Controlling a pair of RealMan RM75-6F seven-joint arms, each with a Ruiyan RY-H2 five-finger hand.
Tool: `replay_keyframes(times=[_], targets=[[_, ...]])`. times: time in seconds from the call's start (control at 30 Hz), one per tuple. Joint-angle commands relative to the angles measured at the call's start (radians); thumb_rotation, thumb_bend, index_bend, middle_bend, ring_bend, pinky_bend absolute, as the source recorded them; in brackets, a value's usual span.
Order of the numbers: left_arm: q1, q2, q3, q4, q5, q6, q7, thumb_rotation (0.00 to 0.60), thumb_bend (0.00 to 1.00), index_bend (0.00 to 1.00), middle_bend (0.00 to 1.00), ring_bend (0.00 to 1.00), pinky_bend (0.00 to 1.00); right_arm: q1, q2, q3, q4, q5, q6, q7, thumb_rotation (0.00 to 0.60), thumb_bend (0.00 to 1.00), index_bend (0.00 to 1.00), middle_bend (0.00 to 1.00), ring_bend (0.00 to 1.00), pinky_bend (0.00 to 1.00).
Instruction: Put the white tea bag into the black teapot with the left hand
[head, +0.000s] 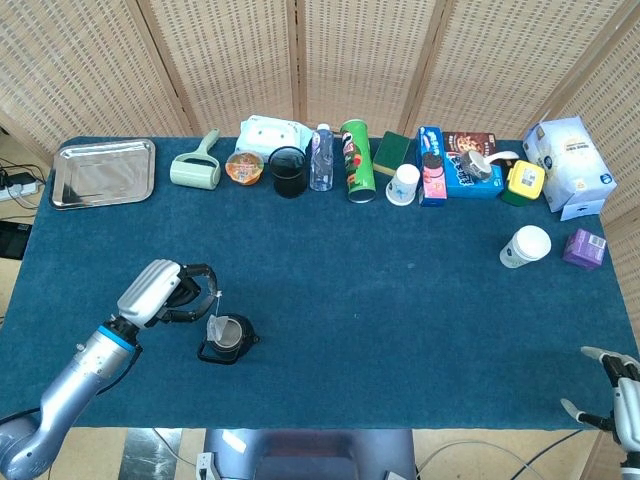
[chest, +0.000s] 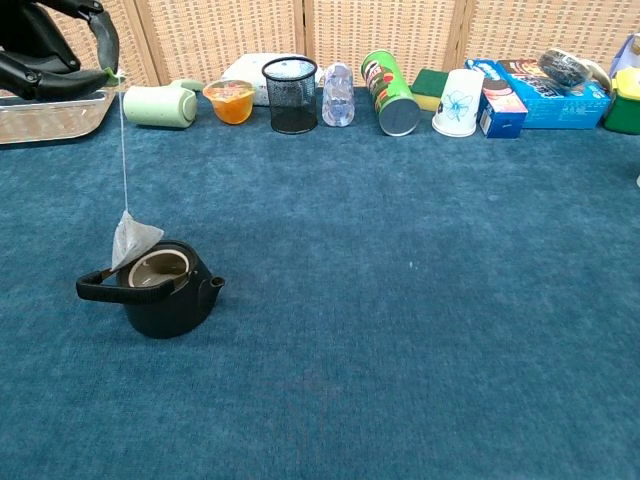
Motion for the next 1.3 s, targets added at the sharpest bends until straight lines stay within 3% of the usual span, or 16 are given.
replay_keyframes(times=[0.03, 1.3], targets=[[0.004, 0.006, 0.008, -0.002, 0.004, 0.002, -0.002, 0.6, 0.5, 0.71, 1.0, 1.0, 0.97, 0.001, 0.0, 0.001, -0.002, 0.001, -0.002, -0.001, 0.6, 0.19, 0.25, 0.26, 0.2, 0.13], [0.037, 0.053, 0.09, -0.021, 0.055, 0.017, -0.026, 0.6, 0.5, 0.71, 1.0, 1.0, 0.97, -0.006, 0.004, 0.0, 0.001, 0.0, 0.002, 0.004, 0.6, 0.19, 0.25, 0.26, 0.2, 0.13]])
